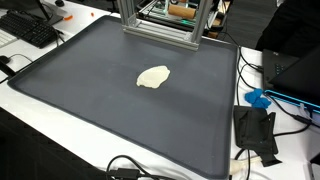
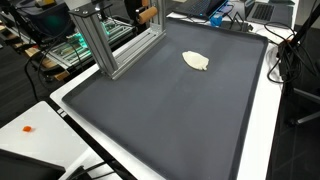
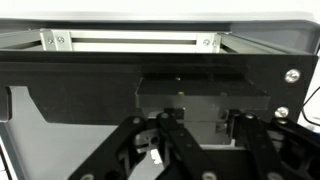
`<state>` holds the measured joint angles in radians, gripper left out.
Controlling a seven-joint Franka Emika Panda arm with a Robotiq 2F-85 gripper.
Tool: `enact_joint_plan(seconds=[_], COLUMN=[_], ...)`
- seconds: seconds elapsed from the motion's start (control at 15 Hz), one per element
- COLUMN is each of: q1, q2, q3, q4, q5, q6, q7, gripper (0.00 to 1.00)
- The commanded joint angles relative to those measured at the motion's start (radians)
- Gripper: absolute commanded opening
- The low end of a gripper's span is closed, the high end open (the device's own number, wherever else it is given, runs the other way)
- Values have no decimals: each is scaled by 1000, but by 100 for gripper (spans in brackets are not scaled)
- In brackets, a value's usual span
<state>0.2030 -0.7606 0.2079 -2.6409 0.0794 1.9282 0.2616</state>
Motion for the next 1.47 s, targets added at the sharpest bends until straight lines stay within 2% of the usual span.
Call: enact_joint_plan(seconds=[0.0,0.2,0.47,0.67,1.07,1.4], q1=[-9,-18,-39,-73,-164,-201], q2=[-30,-10,44,118,317,462], q3=[-12,-24,-30,-11,44,72], q4=[-13,12,69,131,254,338], q5=[31,23,10,-2,-29,-99], q6=[-4,-10,10,54,205,263], q7=[-20,-39,-54,-12,209,396], gripper=[80,99,100,100,100,100])
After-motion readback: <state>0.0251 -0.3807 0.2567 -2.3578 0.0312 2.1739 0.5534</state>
